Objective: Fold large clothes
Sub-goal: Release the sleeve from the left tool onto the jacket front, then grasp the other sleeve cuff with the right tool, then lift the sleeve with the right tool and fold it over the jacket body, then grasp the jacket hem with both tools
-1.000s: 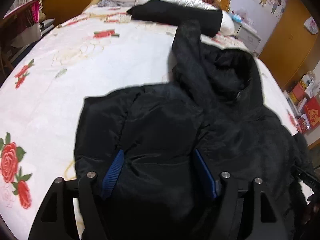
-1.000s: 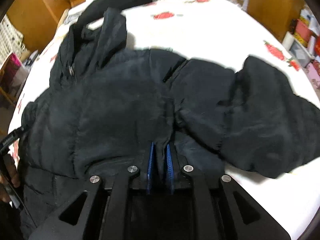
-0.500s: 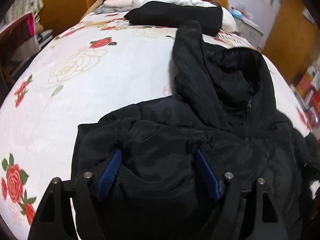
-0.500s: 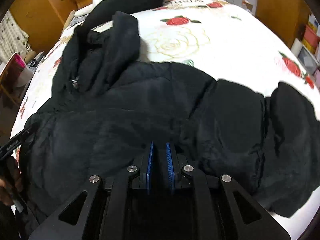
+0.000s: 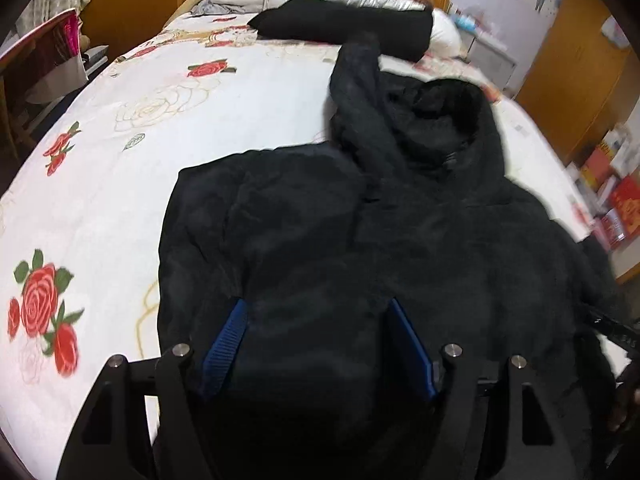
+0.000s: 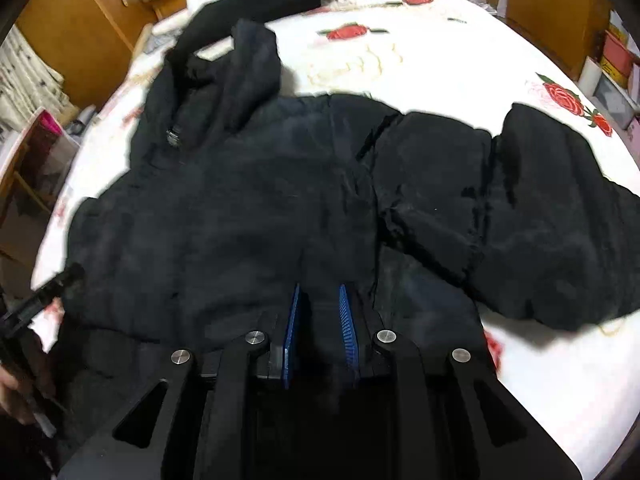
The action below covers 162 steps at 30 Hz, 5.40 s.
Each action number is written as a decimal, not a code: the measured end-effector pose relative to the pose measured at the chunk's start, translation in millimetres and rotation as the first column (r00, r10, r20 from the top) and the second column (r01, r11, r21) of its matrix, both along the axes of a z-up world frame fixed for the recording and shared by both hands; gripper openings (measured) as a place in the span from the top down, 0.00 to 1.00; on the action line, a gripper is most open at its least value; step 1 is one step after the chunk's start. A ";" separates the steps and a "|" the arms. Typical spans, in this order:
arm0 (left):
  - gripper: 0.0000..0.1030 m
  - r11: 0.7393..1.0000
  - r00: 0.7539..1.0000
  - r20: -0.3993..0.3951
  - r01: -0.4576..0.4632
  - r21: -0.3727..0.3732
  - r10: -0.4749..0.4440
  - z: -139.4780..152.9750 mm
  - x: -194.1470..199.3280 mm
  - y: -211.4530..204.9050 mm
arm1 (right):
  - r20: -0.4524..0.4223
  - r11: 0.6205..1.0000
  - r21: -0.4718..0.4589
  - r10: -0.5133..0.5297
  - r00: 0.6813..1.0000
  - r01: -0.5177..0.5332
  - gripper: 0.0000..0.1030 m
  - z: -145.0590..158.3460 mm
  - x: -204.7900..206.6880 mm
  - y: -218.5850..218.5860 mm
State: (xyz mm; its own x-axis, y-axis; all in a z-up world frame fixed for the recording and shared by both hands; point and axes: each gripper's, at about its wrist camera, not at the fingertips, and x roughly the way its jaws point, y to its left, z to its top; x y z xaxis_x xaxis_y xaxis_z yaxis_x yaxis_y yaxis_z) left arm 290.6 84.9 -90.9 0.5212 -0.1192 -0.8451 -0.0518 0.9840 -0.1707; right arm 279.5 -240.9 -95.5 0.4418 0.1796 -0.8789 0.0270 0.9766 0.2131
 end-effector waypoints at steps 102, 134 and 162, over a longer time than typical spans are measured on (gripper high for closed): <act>0.28 0.998 0.977 0.210 -0.010 -0.059 0.022 93.6 -101.6 -51.4 | 0.414 0.971 0.217 -0.188 0.891 0.104 0.94 192.6 -47.8 -108.1; 0.28 0.980 0.975 0.154 -0.141 -0.143 0.162 48.7 -97.1 24.3 | 0.026 0.955 0.208 0.211 0.977 -0.212 0.77 1.1 37.1 110.6; 0.91 0.962 0.999 -0.018 0.035 -0.271 -0.042 -1.9 33.3 -74.5 | 0.208 0.977 0.184 -0.145 0.967 0.107 0.55 50.5 -23.2 -105.3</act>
